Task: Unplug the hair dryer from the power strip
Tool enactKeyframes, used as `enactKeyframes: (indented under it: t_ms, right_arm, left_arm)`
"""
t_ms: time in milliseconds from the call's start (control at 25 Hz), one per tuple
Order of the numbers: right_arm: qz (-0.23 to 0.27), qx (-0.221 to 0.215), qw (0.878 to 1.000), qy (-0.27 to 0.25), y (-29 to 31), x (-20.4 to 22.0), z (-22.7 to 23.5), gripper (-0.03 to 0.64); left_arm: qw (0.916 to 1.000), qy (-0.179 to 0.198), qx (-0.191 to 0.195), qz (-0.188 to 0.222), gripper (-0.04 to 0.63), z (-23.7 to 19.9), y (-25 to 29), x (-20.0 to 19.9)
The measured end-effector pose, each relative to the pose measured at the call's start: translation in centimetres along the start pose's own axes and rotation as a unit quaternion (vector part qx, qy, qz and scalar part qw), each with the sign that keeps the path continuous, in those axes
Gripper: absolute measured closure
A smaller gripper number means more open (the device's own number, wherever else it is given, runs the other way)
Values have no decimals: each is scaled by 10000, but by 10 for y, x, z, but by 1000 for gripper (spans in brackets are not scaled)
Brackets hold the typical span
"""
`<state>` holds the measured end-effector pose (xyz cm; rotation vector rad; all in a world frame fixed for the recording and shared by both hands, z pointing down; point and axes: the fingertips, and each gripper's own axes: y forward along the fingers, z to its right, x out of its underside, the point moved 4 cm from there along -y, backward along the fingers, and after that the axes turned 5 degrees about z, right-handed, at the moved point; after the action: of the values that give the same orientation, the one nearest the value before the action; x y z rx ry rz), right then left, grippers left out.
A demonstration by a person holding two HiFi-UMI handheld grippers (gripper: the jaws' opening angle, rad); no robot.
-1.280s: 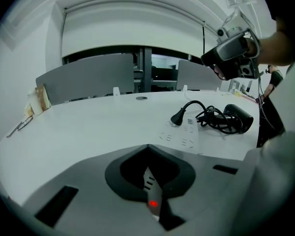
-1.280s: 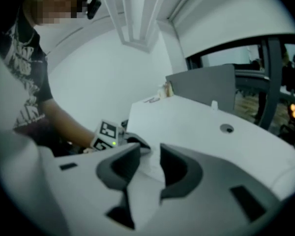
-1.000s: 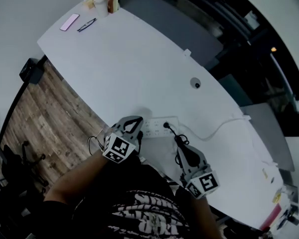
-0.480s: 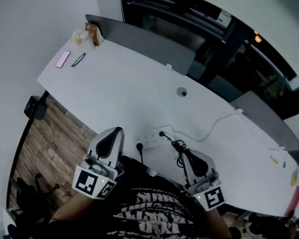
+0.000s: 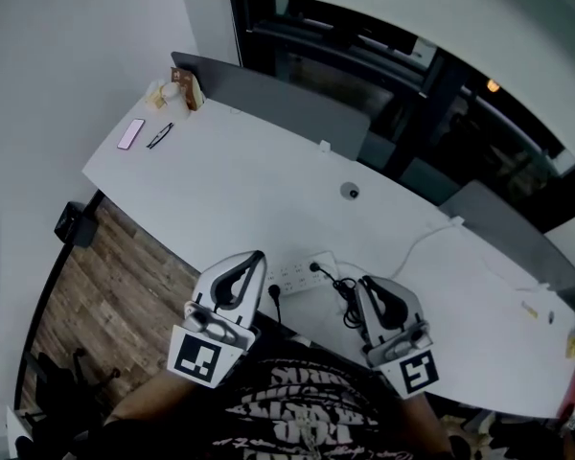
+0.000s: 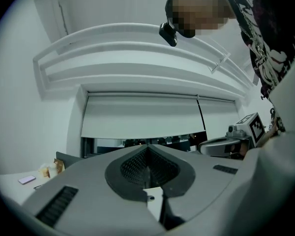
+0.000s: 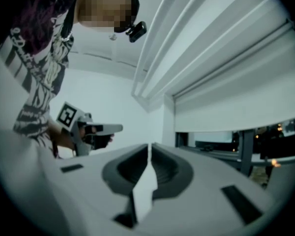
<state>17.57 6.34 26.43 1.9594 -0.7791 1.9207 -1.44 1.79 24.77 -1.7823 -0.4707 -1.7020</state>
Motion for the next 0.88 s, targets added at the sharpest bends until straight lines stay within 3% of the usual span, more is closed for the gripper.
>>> enactKeyframes:
  t_ms: [160,400,880]
  right_arm:
    - [-44,17,10000,-26,2,-3,-1,572]
    - [-120,30,9999,55,-1,-2,-2,572]
    - [-72,109,9999,82,-3,-16,1,572]
  left_arm:
    - [10000,24,92,-27,568,1,2,-9]
    - [9992,-360,139,68,568,4,11,-18]
    - [9995,-297,82,103,568,15,13,-24]
